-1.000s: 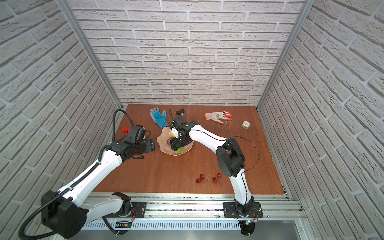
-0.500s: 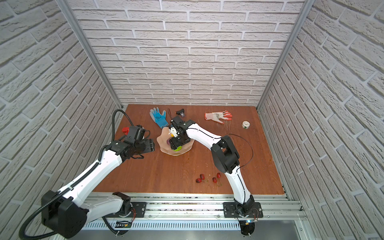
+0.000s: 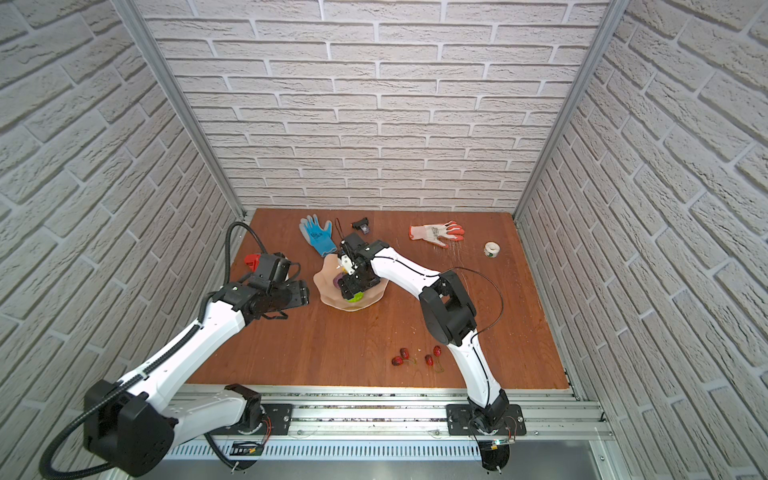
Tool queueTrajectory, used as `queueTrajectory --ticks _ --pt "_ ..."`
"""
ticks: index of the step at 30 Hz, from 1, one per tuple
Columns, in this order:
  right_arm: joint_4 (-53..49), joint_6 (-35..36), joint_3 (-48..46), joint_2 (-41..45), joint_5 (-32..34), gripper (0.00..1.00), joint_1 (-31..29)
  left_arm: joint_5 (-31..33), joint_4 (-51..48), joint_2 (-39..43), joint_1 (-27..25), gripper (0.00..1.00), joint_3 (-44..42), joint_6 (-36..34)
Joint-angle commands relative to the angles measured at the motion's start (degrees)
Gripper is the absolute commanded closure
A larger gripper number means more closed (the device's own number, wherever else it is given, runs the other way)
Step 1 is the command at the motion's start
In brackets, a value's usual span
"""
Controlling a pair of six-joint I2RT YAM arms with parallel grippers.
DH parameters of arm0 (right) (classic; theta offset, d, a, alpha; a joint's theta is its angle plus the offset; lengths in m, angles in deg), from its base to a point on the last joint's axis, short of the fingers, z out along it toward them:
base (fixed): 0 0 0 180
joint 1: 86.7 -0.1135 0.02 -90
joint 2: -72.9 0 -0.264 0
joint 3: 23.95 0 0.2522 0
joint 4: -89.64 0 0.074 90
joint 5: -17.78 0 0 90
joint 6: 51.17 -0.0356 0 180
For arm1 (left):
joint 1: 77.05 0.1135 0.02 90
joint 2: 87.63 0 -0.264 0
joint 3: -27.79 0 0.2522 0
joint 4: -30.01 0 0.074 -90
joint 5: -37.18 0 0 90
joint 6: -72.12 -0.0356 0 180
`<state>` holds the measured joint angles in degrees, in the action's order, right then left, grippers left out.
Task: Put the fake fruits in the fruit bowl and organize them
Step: 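Lower the green fruit into the bowl beside the plum with the right gripper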
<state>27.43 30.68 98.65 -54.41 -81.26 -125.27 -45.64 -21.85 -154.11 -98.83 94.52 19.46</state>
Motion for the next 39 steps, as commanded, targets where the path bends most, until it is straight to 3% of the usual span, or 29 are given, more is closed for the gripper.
queueTrajectory --ticks 1,19,22,39 --pt "2.69 -0.71 1.14 -0.98 0.32 0.35 -0.02 -0.37 1.38 -0.22 0.5 0.23 -0.49 0.76" --pt "4.89 -0.34 -0.32 1.15 2.27 0.19 -0.54 -1.66 1.32 -0.8 0.48 0.23 0.56 1.63" --pt "5.25 -0.26 -1.14 1.98 2.43 0.07 -0.71 -1.76 1.11 -0.75 0.45 0.23 0.73 1.79" --pt "7.04 1.09 -3.67 11.57 5.07 0.09 -0.99 -4.51 4.33 -1.75 -0.03 0.24 0.0 4.35"
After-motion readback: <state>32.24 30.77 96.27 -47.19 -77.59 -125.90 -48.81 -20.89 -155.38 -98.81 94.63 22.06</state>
